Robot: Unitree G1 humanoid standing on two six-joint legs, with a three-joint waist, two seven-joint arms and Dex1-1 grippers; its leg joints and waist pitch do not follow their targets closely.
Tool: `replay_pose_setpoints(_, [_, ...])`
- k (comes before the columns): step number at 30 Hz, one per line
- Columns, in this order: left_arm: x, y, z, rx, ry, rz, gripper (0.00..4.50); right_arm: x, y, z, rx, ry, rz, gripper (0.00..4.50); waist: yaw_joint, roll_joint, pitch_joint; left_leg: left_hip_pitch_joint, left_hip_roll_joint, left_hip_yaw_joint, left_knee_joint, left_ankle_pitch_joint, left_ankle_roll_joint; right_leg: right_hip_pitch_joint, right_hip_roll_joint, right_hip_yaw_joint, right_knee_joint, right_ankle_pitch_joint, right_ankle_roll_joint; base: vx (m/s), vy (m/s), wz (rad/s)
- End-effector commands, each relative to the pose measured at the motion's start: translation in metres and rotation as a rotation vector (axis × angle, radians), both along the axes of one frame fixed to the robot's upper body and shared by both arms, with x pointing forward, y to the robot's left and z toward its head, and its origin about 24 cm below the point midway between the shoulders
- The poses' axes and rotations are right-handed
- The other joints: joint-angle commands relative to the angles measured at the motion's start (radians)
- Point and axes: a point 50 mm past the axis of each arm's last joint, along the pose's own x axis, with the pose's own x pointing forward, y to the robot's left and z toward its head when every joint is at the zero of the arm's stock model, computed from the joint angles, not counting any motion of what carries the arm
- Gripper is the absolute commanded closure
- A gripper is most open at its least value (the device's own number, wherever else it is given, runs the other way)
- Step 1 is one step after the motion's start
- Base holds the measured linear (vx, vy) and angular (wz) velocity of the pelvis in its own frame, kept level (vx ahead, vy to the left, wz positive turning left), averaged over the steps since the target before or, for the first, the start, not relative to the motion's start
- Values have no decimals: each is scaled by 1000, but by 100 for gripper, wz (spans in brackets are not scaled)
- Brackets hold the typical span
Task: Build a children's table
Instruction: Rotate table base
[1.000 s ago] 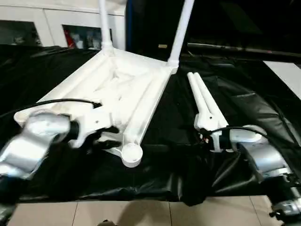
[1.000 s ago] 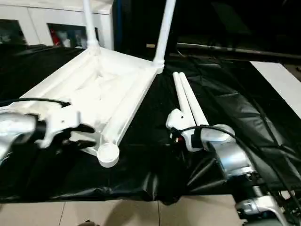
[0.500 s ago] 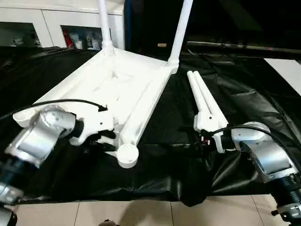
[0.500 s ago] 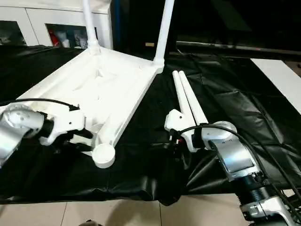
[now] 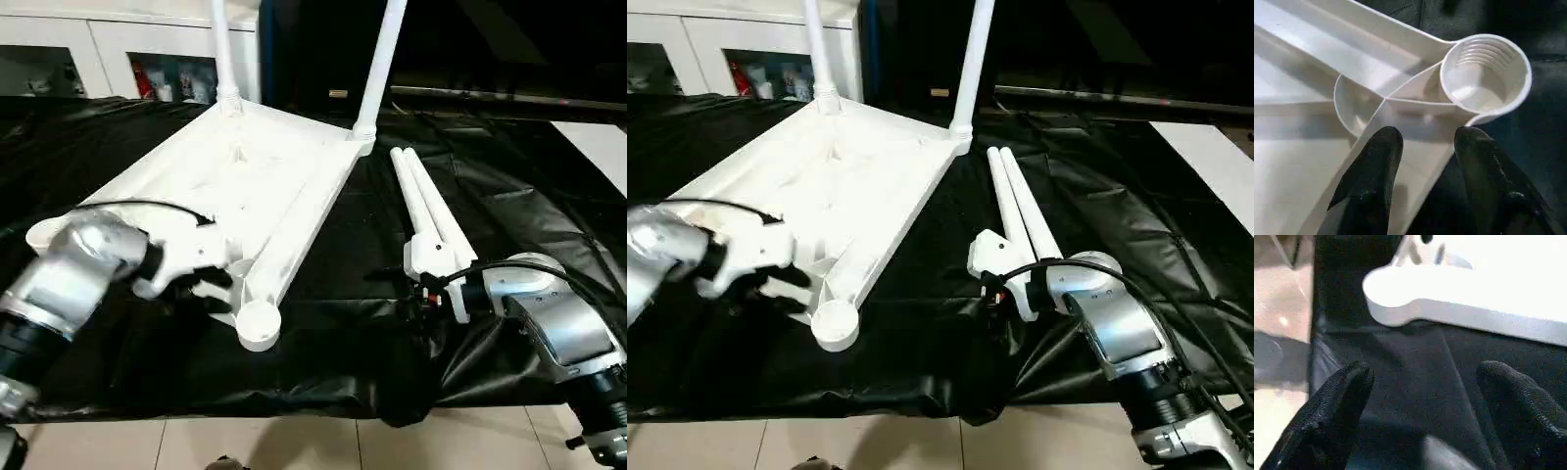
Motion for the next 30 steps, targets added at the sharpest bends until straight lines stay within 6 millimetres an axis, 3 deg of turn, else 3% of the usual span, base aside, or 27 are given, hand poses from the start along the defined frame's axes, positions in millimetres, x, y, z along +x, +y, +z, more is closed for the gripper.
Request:
replay_pose_setpoints(1, [-1,-1,5,-1,-2,-17,232,-1,-1,10,40,-2,6,67,5,29,-65,18,36,-12,-63,-197,-6,45,-78,51,-65,-49,-242,0,0,0])
replay_pose_setpoints(5, [0,-2,0,24,-1,-23,232,-2,0,12,37,3,20,67,5,27,-65,18,36,-11,-62,-210,-14,45,-78,52,-66,-60,-239,0,0,0])
replay_pose_setpoints(9, [3,-7,-25,26,12,-22,232,-3,7,20,75,-7,21,67,6,35,-66,17,34,-11,-60,-211,-17,45,-77,52,-68,-54,-235,0,0,0])
replay_pose_setpoints(10, [5,-9,-29,15,10,-14,232,-3,7,21,80,-8,21,67,8,31,-67,17,34,-11,-59,-207,-16,47,-78,52,-67,-48,-233,0,0,0])
replay_pose_setpoints(13, [8,-12,-37,1,18,4,232,-5,8,20,70,0,22,67,14,37,-69,18,35,-12,-59,-211,-19,46,-81,52,-68,-61,-231,0,0,0])
replay_pose_setpoints(14, [8,-12,-37,4,19,6,248,-5,8,19,68,0,22,67,14,35,-68,17,36,-13,-60,-216,-21,46,-81,51,-68,-68,-228,0,0,0])
replay_pose_setpoints(15, [8,-11,-37,11,28,4,258,-4,8,19,61,-2,23,67,16,45,-68,17,36,-15,-60,-222,-25,45,-81,51,-68,-72,-227,0,0,0])
replay_pose_setpoints(18, [11,-11,-35,11,31,-2,271,-3,7,20,55,-4,23,67,16,34,-68,17,36,-15,-62,-227,-25,46,-81,51,-69,-81,-226,0,0,0])
replay_pose_setpoints(19, [11,-12,-33,7,29,-4,296,-2,7,20,56,-5,21,67,18,37,-68,16,36,-15,-61,-221,-24,46,-82,51,-68,-78,-227,0,0,0])
replay_pose_setpoints(24, [10,-11,-28,-20,53,10,333,-2,13,18,43,-7,25,67,22,38,-68,16,37,-14,-61,-206,-26,46,-83,50,-64,-57,-233,0,0,0])
replay_pose_setpoints(26, [10,-12,-28,-24,59,13,339,-2,14,17,42,-7,27,67,20,38,-69,15,36,-14,-60,-199,-25,47,-82,50,-63,-41,-235,0,0,0])
replay_pose_setpoints(27, [9,-12,-28,-26,69,16,347,-3,15,18,47,-3,30,67,17,32,-68,15,36,-12,-60,-199,-21,47,-81,51,-65,-44,-235,0,0,0])
replay_pose_setpoints(28, [4,-17,-28,-52,107,20,355,-5,16,17,48,3,33,67,16,39,-70,16,37,-13,-60,-192,-24,48,-83,51,-61,-33,-239,0,0,0])
replay_pose_setpoints(30, [1,-19,-30,-57,127,31,366,-6,15,15,43,4,31,67,11,38,-69,14,37,-13,-60,-183,-22,49,-82,50,-59,-17,-246,0,0,0])
